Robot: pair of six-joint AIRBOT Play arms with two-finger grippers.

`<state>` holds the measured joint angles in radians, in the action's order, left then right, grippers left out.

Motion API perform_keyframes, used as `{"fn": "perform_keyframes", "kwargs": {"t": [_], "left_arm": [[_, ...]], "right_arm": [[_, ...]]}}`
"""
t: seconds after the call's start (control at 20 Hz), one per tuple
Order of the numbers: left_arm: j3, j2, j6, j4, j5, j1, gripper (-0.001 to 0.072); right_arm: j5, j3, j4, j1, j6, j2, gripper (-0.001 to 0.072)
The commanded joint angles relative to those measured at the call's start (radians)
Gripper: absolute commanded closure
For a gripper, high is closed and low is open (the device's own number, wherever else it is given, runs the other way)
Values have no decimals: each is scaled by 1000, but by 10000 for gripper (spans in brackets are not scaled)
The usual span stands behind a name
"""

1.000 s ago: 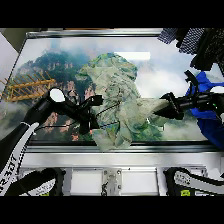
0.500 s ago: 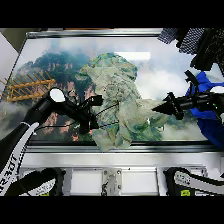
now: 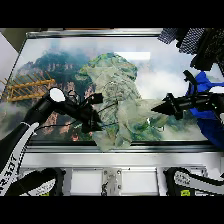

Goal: Fold the clothes and pants, and hang the long-sleeved shirts on hangers.

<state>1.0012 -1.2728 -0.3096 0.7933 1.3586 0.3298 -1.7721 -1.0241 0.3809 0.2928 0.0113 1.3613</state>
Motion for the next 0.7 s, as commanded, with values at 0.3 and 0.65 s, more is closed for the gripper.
{"fn": "perform_keyframes", "kwargs": {"t": [0.3,0.65], "left_arm": [[-2,0,-212,50,43,-32,247],[-2,0,-391,42,59,-143,248]], "right_arm": [[41,-1,-19,4,-3,0,702],[51,-1,-19,3,17,0,703]]}}
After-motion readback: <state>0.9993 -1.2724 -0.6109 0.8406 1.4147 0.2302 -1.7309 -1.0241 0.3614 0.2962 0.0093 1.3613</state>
